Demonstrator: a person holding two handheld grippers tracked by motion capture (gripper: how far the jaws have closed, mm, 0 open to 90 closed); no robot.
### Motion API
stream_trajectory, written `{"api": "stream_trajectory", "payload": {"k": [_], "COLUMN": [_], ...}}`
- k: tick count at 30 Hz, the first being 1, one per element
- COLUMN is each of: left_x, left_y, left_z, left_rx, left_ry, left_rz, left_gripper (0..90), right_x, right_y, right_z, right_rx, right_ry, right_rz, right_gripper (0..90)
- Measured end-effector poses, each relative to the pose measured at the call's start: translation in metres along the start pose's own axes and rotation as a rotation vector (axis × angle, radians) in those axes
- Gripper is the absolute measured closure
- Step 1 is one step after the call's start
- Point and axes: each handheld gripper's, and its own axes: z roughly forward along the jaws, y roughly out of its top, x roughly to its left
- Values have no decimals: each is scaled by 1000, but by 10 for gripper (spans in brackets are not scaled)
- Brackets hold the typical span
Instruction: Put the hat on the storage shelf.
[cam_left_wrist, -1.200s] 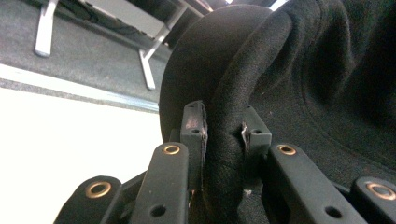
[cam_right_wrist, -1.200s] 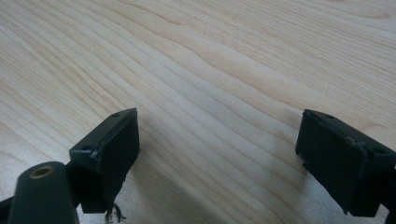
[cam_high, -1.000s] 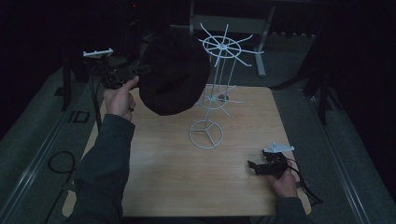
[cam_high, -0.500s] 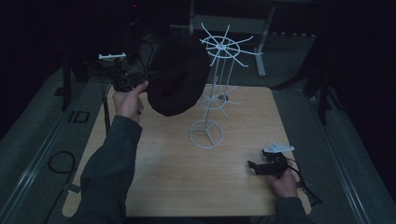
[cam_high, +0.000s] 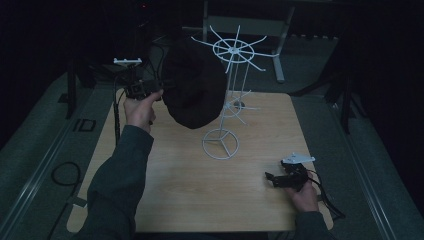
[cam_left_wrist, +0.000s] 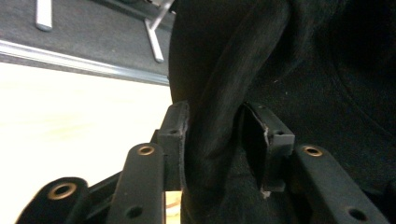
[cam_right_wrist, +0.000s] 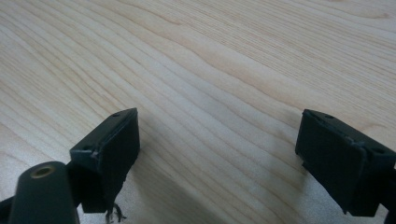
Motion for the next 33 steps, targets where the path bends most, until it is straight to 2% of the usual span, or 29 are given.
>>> {"api": "stream_trajectory", "payload": {"k": [3, 13, 17, 21, 23, 24, 25, 27, 29, 31, 33], "left_x": [-2, -4, -4, -9, -10, -12, -12, -15, -15, -17, -19], "left_y": [0, 0, -1, -3, -4, -5, -5, -6, -6, -8, -9], "left_z": [3, 2, 1, -1, -1, -3, -3, -7, -8, -14, -18], "left_rx": [-3, 4, 11, 27, 25, 20, 20, 15, 13, 12, 17], "left_ry": [-18, -11, -2, -4, 0, 14, 14, 47, 55, 94, 116], "left_rz": [2, 27, 47, 101, 105, 128, 128, 162, 168, 209, 237], "left_gripper": [598, 571, 566, 552, 545, 541, 541, 537, 534, 532, 530], "right_x": [0, 0, 0, 0, 0, 0, 0, 0, 0, 0, 0], "right_y": [0, 0, 0, 0, 0, 0, 0, 0, 0, 0, 0], "right_z": [0, 0, 0, 0, 0, 0, 0, 0, 0, 0, 0], "right_rx": [0, 0, 0, 0, 0, 0, 0, 0, 0, 0, 0], "right_ry": [0, 0, 0, 0, -1, -1, -1, -1, -1, -1, -1], "right_rz": [0, 0, 1, 0, 0, 0, 0, 0, 0, 0, 0], "right_gripper": [136, 136, 136, 136, 136, 136, 136, 136, 136, 136, 136]}}
